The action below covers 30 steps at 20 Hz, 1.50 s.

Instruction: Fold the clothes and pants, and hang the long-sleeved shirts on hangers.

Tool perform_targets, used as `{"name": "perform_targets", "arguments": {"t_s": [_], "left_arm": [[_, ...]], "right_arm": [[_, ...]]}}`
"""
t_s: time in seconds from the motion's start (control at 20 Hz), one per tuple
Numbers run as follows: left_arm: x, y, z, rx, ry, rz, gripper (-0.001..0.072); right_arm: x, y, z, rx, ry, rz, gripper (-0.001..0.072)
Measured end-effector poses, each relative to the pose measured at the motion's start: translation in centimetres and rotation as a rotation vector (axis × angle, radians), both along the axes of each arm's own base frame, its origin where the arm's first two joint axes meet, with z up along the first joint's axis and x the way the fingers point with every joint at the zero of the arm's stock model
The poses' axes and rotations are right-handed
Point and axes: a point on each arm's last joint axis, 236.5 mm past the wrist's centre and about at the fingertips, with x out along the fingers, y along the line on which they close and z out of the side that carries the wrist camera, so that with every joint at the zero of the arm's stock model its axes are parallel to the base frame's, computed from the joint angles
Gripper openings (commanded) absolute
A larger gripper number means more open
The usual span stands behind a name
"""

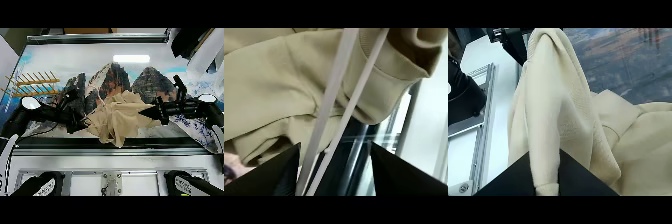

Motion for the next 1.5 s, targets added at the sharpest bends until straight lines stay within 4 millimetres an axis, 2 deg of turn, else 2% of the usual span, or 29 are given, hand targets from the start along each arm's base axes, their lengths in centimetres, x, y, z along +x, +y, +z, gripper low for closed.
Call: {"name": "perform_targets", "arguments": {"t_s": [0.3,0.5,0.6,0.7,0.85,1.0,1.15,1.3,1.5], "left_arm": [[3.0,3.8,2.0,-0.002,-0.049,0.240,0.0438],[5.2,7.5,4.5,-0.033,-0.053,0.522,0.0438],[5.3,8.4,5.7,-0.046,-0.041,0.625,0.0437],[4.7,8.4,6.0,-0.024,-0.010,0.695,0.0439],[3.8,6.6,5.8,0.015,0.042,0.750,0.0441],[3.5,2.2,5.4,-0.011,0.100,0.764,0.0439],[3.2,-3.0,3.7,-0.036,0.183,0.763,0.0438],[2.8,-6.8,2.0,-0.046,0.244,0.764,0.0438],[2.5,-9.3,1.2,-0.067,0.270,0.773,0.0438]], "right_arm": [[0.0,0.0,0.0,0.000,0.007,-0.001,0.0022],[0.5,0.0,0.9,0.014,-0.016,-0.030,0.0022],[1.4,0.0,1.6,0.014,-0.037,-0.082,0.0022],[2.5,-0.3,2.2,0.004,-0.052,-0.149,0.0022],[3.6,-0.6,3.1,-0.006,-0.081,-0.223,0.0022],[4.1,-0.8,3.6,-0.012,-0.096,-0.256,0.0022],[4.2,-0.9,3.8,-0.015,-0.104,-0.269,0.0023],[4.4,-1.0,3.8,-0.017,-0.103,-0.277,0.0023],[4.4,-1.0,3.8,-0.019,-0.101,-0.281,0.0023]]}}
